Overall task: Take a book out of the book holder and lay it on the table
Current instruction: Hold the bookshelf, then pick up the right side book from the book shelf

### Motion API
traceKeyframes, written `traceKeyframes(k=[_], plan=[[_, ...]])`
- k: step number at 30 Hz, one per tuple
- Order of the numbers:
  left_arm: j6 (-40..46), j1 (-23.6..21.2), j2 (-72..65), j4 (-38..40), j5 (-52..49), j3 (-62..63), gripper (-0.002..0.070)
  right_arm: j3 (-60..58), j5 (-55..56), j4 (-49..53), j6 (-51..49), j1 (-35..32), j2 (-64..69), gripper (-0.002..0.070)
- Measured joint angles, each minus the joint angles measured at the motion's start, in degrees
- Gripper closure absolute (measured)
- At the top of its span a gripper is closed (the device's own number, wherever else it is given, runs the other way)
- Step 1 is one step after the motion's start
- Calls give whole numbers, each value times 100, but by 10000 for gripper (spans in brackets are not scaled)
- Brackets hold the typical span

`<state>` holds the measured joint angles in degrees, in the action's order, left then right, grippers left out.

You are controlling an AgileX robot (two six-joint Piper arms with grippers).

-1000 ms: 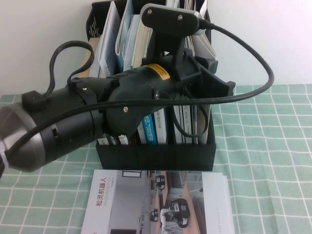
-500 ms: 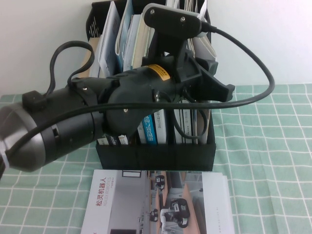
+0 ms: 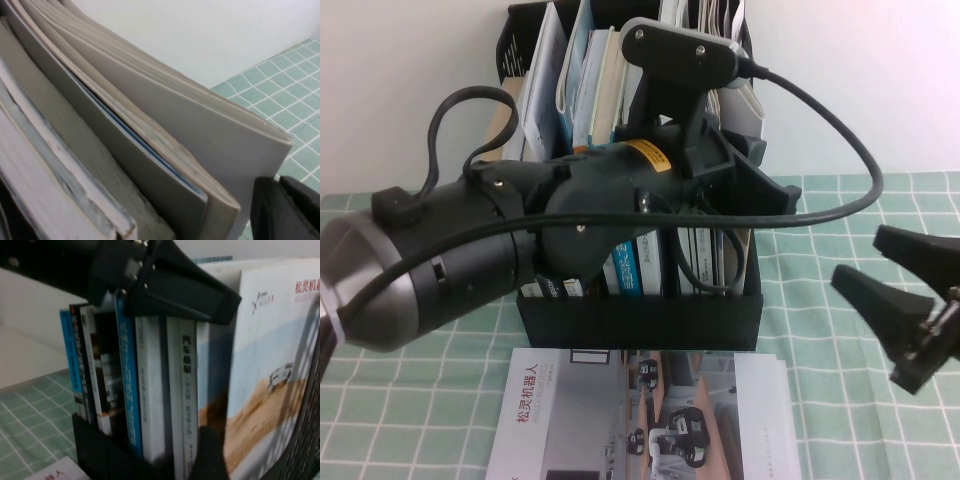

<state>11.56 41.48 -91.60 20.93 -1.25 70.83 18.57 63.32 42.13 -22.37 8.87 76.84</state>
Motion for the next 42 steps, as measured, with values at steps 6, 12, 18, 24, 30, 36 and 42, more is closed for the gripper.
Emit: traceKeyframes(k=[6,12,18,24,30,36,42], plan=[[0,0,0,0,-12,0,677,496,130,-100,511,146,1346,171],[0,0,-13,0,-12,0,678,963,140,-517,1100,576,1734,169],[0,0,-13,0,-12,0,677,1378,188,-1435,1663,1106,1914,171],[0,0,-13,0,-12,0,677,1852,201,-1695,2014,1315,2235,266],[0,0,-13,0,50,0,677,2115,131,-1817,2114,1315,2581,308],[0,0,-13,0,125,0,677,2355,118,-1891,2162,1315,3005,319],[0,0,-13,2,125,0,677,2504,90,-1935,2176,1328,3172,449]])
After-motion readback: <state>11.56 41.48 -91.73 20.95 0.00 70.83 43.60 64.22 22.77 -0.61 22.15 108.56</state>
